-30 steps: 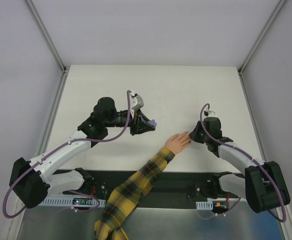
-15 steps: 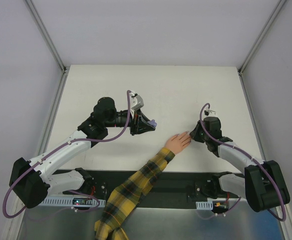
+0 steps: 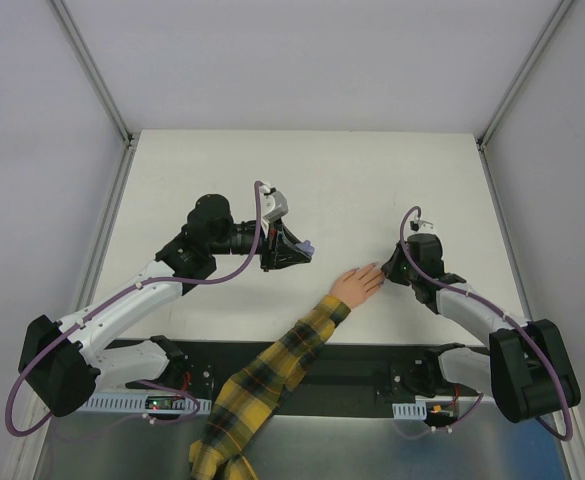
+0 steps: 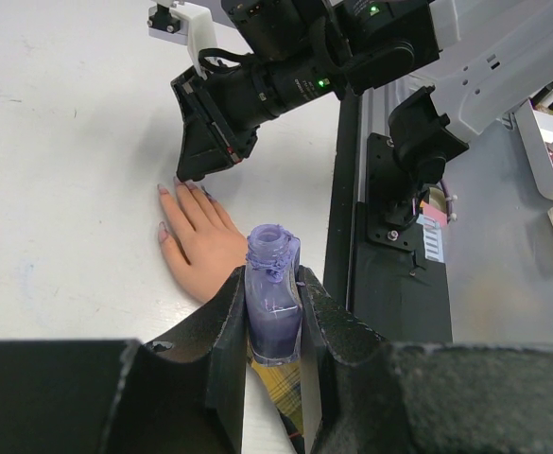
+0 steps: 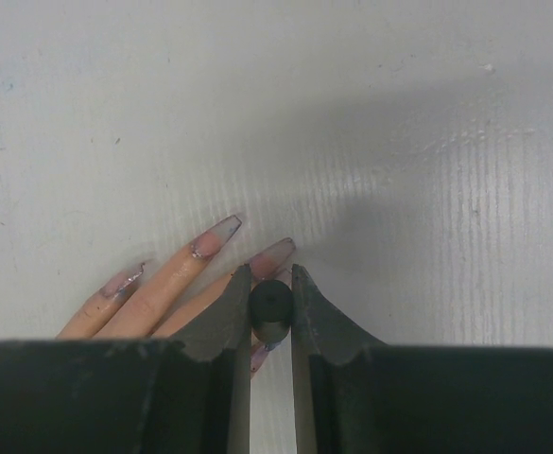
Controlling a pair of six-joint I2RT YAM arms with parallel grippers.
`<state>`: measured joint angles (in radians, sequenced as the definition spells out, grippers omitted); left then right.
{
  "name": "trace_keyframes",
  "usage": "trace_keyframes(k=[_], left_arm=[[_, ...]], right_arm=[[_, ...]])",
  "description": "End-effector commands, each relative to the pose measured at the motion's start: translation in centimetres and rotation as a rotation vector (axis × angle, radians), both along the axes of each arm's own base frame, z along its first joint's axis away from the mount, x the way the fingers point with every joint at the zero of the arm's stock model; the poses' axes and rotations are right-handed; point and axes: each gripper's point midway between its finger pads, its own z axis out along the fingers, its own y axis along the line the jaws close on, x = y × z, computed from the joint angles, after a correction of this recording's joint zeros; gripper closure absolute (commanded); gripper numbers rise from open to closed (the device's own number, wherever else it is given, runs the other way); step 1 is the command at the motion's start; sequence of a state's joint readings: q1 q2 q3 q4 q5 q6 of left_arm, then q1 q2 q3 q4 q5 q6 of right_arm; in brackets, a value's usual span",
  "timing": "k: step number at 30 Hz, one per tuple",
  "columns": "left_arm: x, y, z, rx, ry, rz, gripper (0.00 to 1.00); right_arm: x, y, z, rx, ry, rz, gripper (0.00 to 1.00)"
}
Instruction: Paint the nails
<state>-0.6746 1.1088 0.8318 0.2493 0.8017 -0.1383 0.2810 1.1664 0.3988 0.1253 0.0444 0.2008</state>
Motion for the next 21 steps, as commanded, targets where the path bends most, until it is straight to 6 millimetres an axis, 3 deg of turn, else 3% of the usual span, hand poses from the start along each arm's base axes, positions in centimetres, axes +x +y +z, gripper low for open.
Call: trace_keyframes(k=[1, 21], left_arm=[[-0.1, -0.4, 3.1, -0.069, -0.079, -0.027, 1.00], [-0.3, -0.4, 3.0, -0.067, -0.074, -0.031, 1.00]], right_arm=[[1.4, 0.6, 1.6, 0.015, -0.068, 0.015, 0.99], [0.0, 1.9, 1.3, 0.068, -0.045, 0.076, 0.99]])
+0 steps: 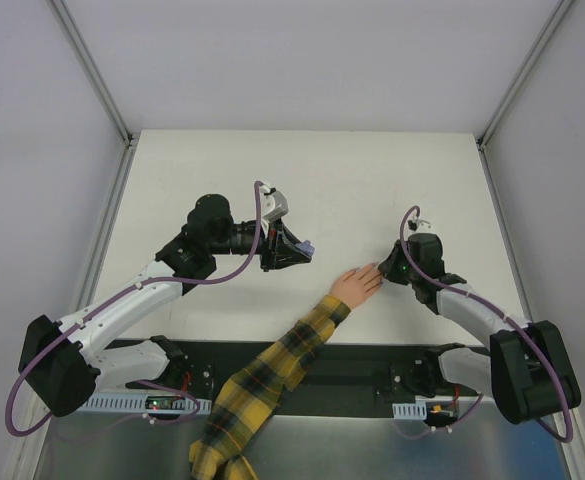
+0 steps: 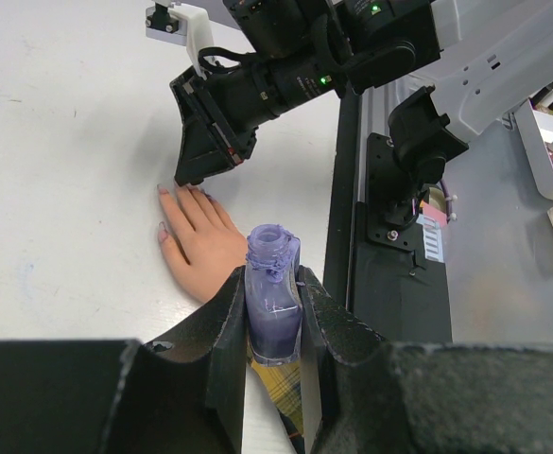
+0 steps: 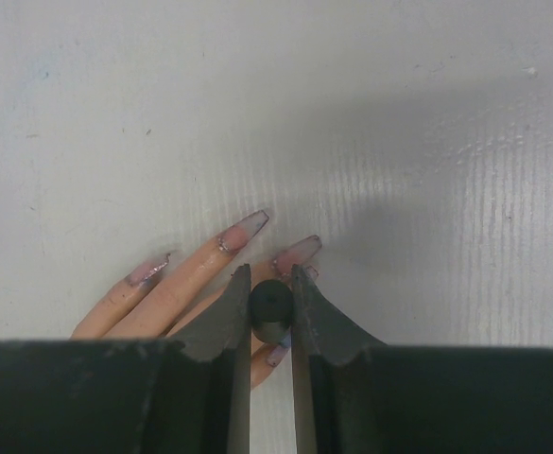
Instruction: Paint the nails
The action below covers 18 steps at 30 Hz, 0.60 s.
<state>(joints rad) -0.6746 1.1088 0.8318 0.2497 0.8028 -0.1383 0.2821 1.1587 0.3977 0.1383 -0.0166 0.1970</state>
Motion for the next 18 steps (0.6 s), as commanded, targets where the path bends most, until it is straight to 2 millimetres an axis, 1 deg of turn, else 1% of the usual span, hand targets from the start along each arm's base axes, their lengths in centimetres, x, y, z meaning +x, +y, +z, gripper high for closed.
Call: trace_keyframes(k=[1, 11, 18], left_arm=[[-0.23, -0.40, 3.08, -0.068, -0.075, -0.031, 1.00], [-0.26, -0.45, 2.98, -0.066, -0.066, -0.036, 1.00], [-0.26, -0.48, 2.96, -0.066, -0.066, -0.037, 1.00]], right_arm=[[0.09, 0.84, 0.82, 0.028, -0.036, 0.027, 0.99], [-0.46, 1.16, 1.11, 0.036, -0.048, 0.033, 0.99], [-0.06, 0.88, 0.98, 0.019, -0.049, 0.022, 0.99]])
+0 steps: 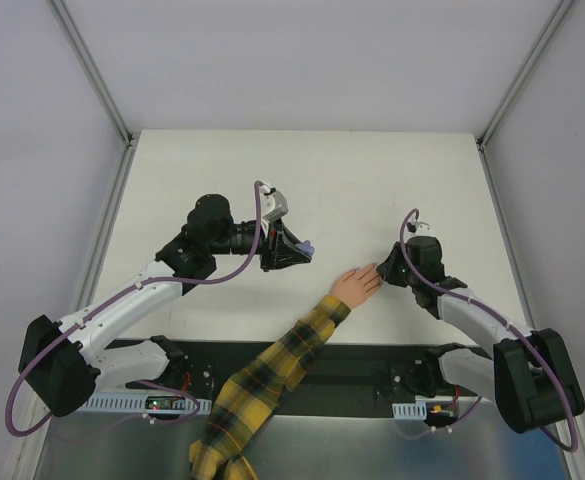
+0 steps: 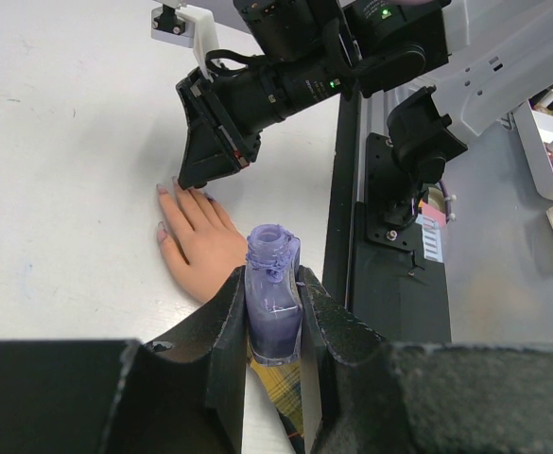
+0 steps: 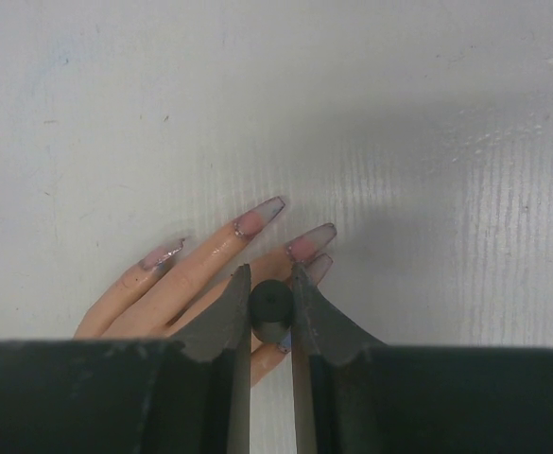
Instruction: Paint the nails
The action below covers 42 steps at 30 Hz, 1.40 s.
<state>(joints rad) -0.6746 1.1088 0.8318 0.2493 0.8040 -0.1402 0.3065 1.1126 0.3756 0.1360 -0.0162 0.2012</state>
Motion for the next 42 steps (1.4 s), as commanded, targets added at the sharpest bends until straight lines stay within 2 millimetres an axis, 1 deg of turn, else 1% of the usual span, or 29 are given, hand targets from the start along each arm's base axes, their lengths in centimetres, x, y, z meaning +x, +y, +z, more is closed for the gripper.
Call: trace_keyframes(k=[1, 5, 7, 16, 25, 42], left_arm=[[-0.2, -0.5, 3.0, -0.067, -0.069, -0.036, 1.00], [-0.2, -0.5, 3.0, -0.067, -0.071, -0.036, 1.00], [-0.2, -0.5, 3.0, -0.066, -0.070, -0.036, 1.00], [-0.1, -0.5, 2.9, -0.065, -0.068, -0.036, 1.00], [-0.1, -0.5, 2.9, -0.066, -0.070, -0.035, 1.00], [-0.2, -0.5, 3.1, -0.069, -0.075, -0.035, 1.00]], right_arm=[[0.5, 0.3, 0.4, 0.005, -0.021, 0.004, 0.99], [0.8, 0.2, 0.4, 0.001, -0.022, -0.004, 0.99], [1.0, -0.4, 0.4, -0.023, -0.026, -0.031, 0.99], [1.6, -0.6, 0.5, -0.034, -0.030, -0.045, 0.99], [1.9, -1.3, 0.6, -0.047, -0.037, -0.080, 0.99], [2.8, -0.9, 1.3, -0.013, -0.086, -0.074, 0.99]])
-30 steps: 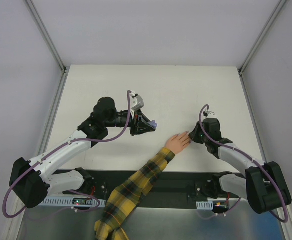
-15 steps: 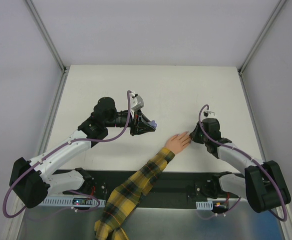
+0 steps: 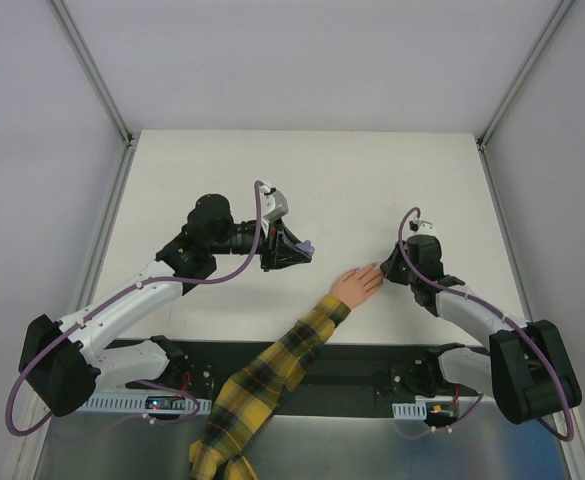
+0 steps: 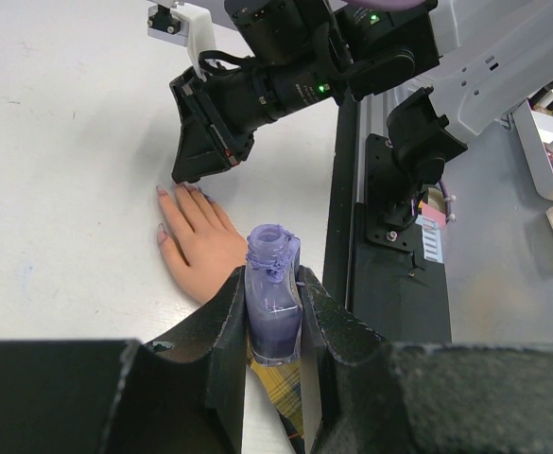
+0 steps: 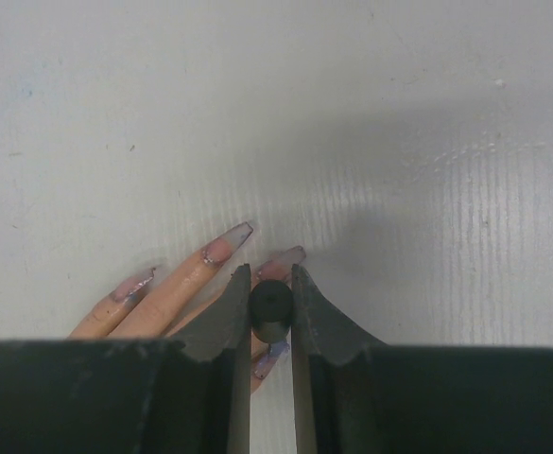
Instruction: Paint the nails
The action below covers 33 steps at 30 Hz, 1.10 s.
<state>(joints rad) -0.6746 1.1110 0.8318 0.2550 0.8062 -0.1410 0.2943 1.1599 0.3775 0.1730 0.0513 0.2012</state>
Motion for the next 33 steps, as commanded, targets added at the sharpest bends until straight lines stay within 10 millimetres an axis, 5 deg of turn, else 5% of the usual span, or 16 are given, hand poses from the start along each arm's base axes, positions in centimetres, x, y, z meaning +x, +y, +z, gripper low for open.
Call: trace_keyframes(k=[1, 33], left_arm=[[-0.2, -0.4, 3.0, -0.066, -0.073, -0.033, 1.00], [-0.2, -0.4, 3.0, -0.065, -0.072, -0.033, 1.00]], right_arm=[[1.8, 0.4, 2.0, 0.030, -0.083, -0.009, 0.99], [-0.7, 0.9, 1.0, 0.054, -0.028, 0.016, 0.99]])
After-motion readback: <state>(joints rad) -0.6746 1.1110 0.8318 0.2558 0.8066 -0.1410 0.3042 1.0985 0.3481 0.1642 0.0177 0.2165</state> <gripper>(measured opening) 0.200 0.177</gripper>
